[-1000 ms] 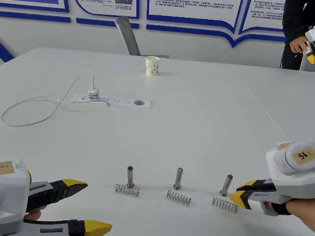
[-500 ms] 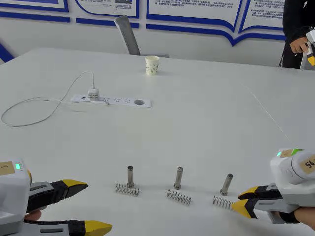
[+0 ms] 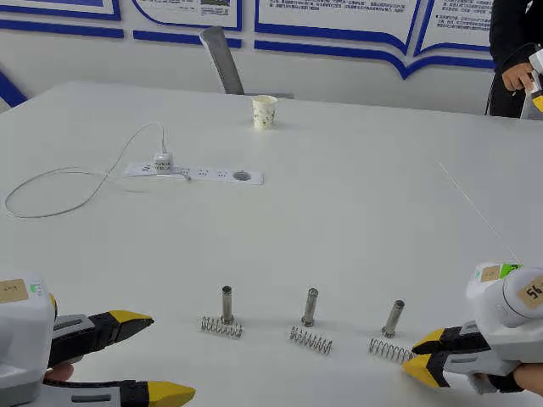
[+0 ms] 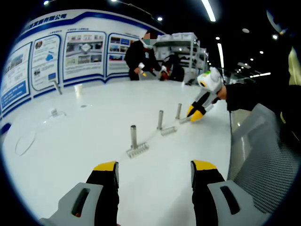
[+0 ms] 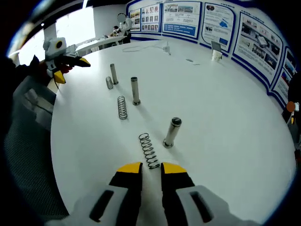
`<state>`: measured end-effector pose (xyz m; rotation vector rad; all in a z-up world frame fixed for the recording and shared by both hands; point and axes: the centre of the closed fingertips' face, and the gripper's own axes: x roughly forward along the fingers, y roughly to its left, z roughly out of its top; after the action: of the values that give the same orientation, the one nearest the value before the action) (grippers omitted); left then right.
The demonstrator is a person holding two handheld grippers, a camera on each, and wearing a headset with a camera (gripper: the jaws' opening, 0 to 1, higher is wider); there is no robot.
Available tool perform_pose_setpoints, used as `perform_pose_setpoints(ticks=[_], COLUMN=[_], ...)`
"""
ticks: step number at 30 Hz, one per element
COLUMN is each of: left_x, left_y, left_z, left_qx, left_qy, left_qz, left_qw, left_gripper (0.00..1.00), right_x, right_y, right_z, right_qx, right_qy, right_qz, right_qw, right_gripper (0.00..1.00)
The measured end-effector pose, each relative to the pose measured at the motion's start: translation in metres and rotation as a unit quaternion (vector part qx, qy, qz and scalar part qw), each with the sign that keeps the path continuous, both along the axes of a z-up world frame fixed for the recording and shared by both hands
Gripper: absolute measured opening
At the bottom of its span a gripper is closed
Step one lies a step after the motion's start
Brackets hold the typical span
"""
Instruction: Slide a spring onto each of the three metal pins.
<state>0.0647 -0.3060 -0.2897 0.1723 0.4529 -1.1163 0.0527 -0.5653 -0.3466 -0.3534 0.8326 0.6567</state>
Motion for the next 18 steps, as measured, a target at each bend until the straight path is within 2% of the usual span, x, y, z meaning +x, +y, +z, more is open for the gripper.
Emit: perform_pose_setpoints(ticks=[7,18], left_x=[-0.0007,-0.0002], left_y=[-0.0003,0.0003], left_z=[-0.0007,-0.0007], left_qx=[0.001,0.0], left_qy=[0.002,0.003], left_qz=[-0.002,0.001], left_qw=[1.0,1.0], left_gripper=[0.63,0.62], right_x=[0.0006,0.0016], right_y=[0.0005,0.0012], right_z=[-0.0026,-0.0046], right_qx=[-0.01,-0.008], right_qy=[0.001,0.005], right_qz=[0.022,0.042], right_qw=[0.9997,0.9991], right_gripper=[0.17,0.16])
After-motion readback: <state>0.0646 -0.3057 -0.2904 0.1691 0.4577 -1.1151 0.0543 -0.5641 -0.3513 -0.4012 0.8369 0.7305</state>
